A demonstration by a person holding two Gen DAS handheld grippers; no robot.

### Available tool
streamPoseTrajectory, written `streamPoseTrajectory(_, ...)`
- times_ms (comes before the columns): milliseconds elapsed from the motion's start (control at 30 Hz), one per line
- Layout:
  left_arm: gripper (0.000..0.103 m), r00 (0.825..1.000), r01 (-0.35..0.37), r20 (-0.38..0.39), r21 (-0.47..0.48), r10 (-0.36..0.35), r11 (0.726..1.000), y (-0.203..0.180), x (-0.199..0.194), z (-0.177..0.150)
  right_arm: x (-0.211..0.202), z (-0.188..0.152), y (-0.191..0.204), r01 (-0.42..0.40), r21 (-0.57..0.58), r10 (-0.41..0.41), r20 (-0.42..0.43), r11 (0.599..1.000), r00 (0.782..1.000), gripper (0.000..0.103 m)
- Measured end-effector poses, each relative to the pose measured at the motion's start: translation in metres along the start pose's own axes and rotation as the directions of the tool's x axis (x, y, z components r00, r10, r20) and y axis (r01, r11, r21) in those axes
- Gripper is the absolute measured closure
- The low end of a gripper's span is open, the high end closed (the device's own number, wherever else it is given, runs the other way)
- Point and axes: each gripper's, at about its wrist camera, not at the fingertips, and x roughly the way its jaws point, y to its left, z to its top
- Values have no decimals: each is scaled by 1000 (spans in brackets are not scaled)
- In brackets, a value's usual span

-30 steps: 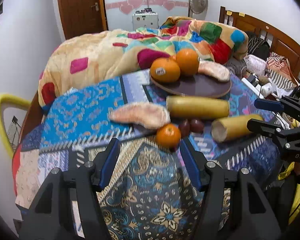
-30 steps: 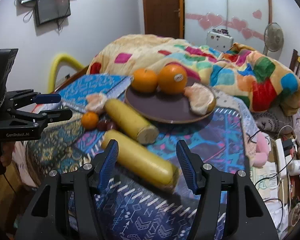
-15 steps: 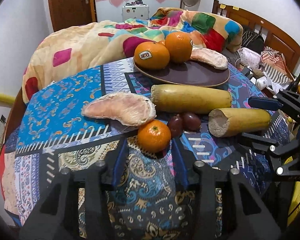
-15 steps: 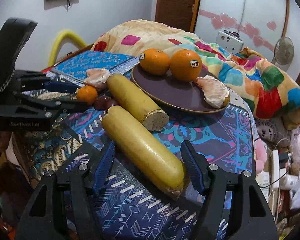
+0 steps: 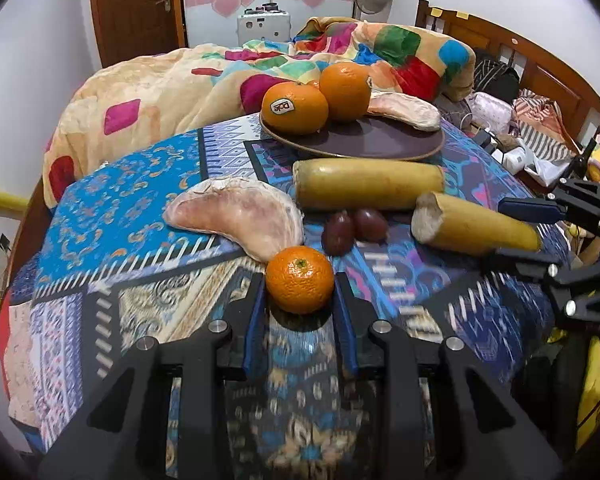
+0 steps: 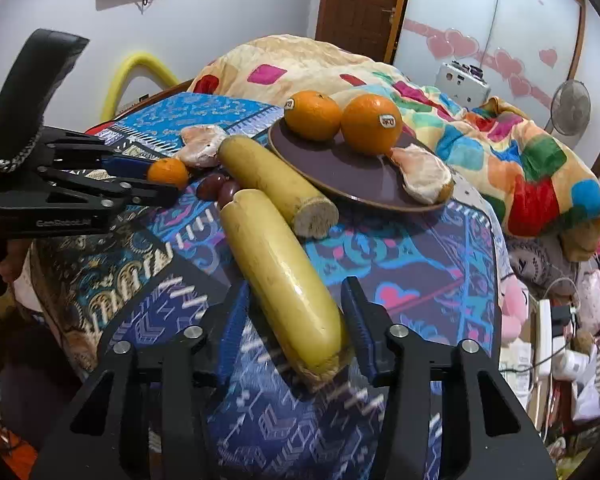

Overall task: Organize fruits
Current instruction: 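Grasp the small mandarin with the left gripper while the right gripper grasps the yellow cylinder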

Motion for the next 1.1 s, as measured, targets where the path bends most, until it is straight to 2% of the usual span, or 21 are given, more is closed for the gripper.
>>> streamPoseTrajectory(233, 70, 1000, 11, -4, 21, -11, 1000, -4, -25, -19, -18, -14, -5, 7, 64, -4, -48, 998, 999, 69)
streamPoseTrajectory(500, 70, 999, 29, -31, 40, -28, 999, -8, -24, -32, -12, -7, -5, -9, 78, 14, -69, 997, 998, 67)
streamPoseTrajectory(867, 70, 999, 38, -14, 8, -38, 999, -3, -13, -23, -1, -7, -7, -19, 105, 21, -16, 994, 1000, 69)
streamPoseTrajectory(1100, 68, 1000, 13, -14, 12, -13, 1000, -6, -8, -17, -6, -7, -10, -25, 145, 22, 25, 989, 999, 70)
